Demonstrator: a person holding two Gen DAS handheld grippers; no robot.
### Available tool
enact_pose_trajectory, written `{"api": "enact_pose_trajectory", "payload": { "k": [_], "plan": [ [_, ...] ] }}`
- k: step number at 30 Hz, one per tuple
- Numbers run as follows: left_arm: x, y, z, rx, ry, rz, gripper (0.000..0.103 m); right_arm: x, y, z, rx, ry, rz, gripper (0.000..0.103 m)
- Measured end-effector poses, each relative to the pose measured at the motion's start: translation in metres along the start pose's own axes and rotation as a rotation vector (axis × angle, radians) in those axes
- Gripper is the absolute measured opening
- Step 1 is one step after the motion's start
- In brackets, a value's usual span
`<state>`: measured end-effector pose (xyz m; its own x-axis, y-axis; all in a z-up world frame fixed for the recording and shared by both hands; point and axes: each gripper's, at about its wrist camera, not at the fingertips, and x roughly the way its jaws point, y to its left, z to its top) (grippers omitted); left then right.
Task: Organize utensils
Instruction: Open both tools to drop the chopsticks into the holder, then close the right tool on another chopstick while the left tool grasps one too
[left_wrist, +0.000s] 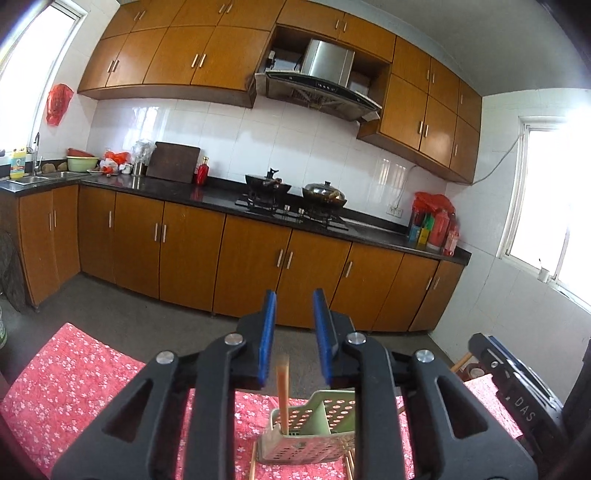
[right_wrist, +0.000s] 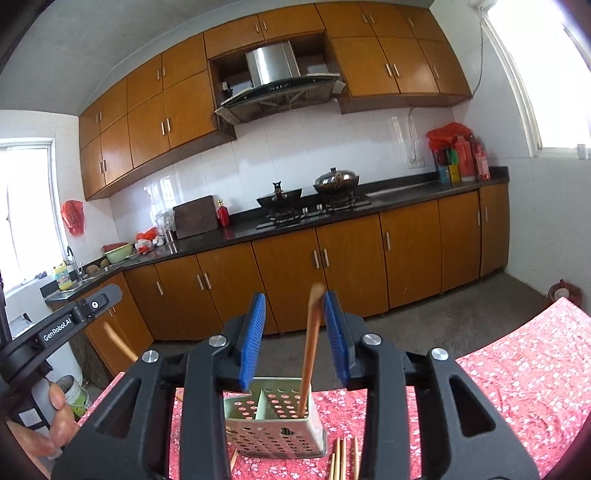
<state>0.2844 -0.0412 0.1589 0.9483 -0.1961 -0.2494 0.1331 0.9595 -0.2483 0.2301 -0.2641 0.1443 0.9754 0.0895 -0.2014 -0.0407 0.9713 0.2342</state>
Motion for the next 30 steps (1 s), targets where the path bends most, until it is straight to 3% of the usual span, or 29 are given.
{"api": "enact_pose_trajectory", "payload": {
  "k": [5, 10, 13, 14, 18, 22, 26, 28, 30],
  "plan": [
    [-0.035, 0.016, 0.000, -0.024, -0.022, 0.011, 0.031, -0.034, -0.008, -0.002, -0.010, -0.028, -0.034, 0.035],
    [-0.067, 0.040, -0.027, -0.017, 0.021, 0.069, 0.032, -0.055, -0.031, -0.044, 0.013, 0.087, -0.090, 0.035],
    [-0.077, 0.059, -0.067, -0.004, 0.099, 0.122, 0.033, -0.047, -0.046, -0.083, 0.010, 0.235, -0.115, 0.035],
    [-0.077, 0.065, -0.079, 0.003, 0.127, 0.140, 0.033, -0.039, -0.052, -0.107, 0.010, 0.321, -0.111, 0.034],
    [-0.070, 0.090, -0.137, -0.001, 0.292, 0.182, 0.033, -0.019, -0.062, -0.170, 0.025, 0.539, -0.090, 0.019],
    [-0.063, 0.109, -0.181, -0.038, 0.428, 0.191, 0.033, -0.011, -0.058, -0.203, 0.034, 0.623, -0.080, 0.019],
    [-0.061, 0.114, -0.204, -0.048, 0.485, 0.166, 0.033, -0.002, -0.049, -0.218, 0.004, 0.668, -0.089, 0.018],
    [-0.062, 0.113, -0.214, -0.042, 0.504, 0.150, 0.033, -0.003, -0.047, -0.221, -0.037, 0.654, -0.108, 0.008],
    [-0.058, 0.110, -0.220, -0.031, 0.528, 0.130, 0.032, 0.000, -0.050, -0.220, -0.047, 0.647, -0.141, 0.007]
  ]
}}
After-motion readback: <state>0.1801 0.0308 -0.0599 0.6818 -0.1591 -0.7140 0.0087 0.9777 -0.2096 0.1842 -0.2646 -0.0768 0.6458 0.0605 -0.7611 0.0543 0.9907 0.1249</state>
